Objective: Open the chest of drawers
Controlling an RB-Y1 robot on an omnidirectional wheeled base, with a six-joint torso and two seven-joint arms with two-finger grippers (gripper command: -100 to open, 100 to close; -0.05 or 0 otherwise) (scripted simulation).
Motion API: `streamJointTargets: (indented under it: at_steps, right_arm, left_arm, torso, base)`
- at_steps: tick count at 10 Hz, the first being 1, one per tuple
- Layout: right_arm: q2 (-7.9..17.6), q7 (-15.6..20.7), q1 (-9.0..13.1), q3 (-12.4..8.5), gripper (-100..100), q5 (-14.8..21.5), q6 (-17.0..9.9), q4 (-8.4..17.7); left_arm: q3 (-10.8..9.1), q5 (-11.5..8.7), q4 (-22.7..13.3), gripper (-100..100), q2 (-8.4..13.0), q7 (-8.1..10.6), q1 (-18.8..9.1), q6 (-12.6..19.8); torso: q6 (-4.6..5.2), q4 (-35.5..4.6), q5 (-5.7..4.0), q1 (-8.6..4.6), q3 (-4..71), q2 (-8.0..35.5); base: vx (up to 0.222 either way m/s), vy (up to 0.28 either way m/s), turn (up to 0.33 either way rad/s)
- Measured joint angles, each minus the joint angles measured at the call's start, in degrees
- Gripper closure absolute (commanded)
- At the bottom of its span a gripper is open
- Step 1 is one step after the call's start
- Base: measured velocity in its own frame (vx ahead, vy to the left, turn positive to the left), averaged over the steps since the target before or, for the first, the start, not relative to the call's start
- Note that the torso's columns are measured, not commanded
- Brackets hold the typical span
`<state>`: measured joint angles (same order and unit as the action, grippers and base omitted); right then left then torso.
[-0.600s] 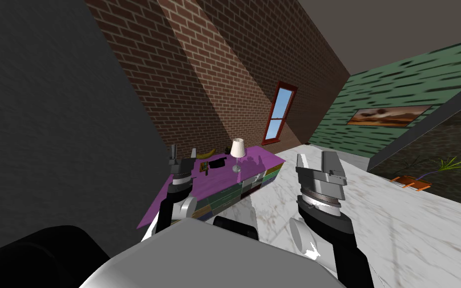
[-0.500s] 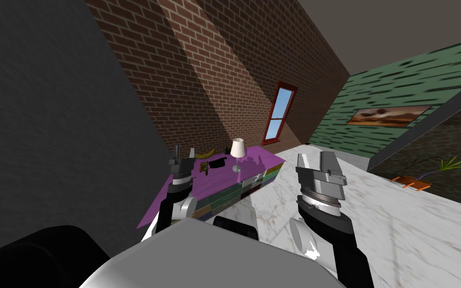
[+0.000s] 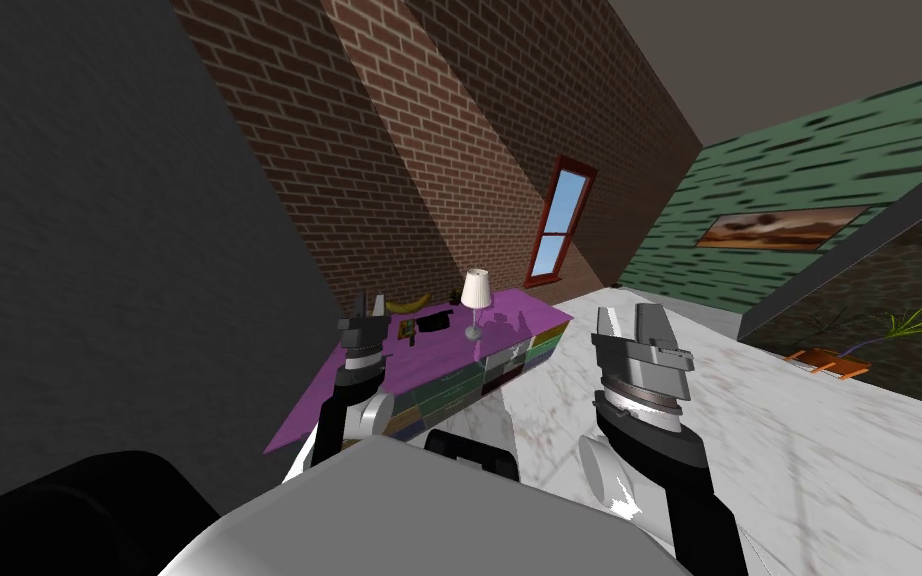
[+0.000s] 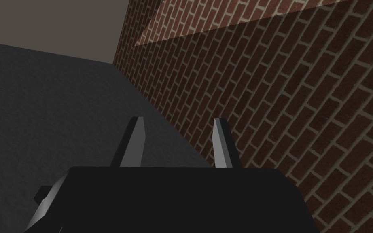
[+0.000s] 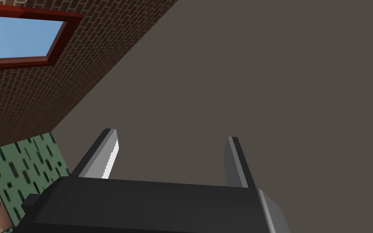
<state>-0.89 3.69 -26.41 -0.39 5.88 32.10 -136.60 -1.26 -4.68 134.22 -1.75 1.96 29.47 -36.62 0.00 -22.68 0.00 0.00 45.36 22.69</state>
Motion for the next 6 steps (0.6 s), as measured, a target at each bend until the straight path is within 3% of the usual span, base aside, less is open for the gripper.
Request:
streamJointTargets:
  at_steps: [3,4,6]
  right_arm:
    - [0.0,0.0,0.0,0.0,0,0.0,0.0,0.0]
    - [0.0,0.0,0.0,0.0,0,0.0,0.0,0.0]
    - [0.0,0.0,0.0,0.0,0,0.0,0.0,0.0]
  left_arm:
    - [0.00,0.0,0.0,0,0.0,0.00,0.0,0.0]
    - [0.00,0.0,0.0,-100,0.0,0.00,0.0,0.0]
    - [0.20,-0.1,-1.3,-100,2.8,0.12,-0.1,-0.4]
  torso:
    - [0.00,-12.7,0.00,0.00,25.4,12.7]
    - [0.00,-16.9,0.00,0.00,33.8,16.9]
    - [0.00,-19.3,-0.03,-0.10,38.9,19.3]
  base:
    - [0.000,0.000,0.000]
    - [0.023,-0.020,0.027]
    - [0.048,-0.062,0.041]
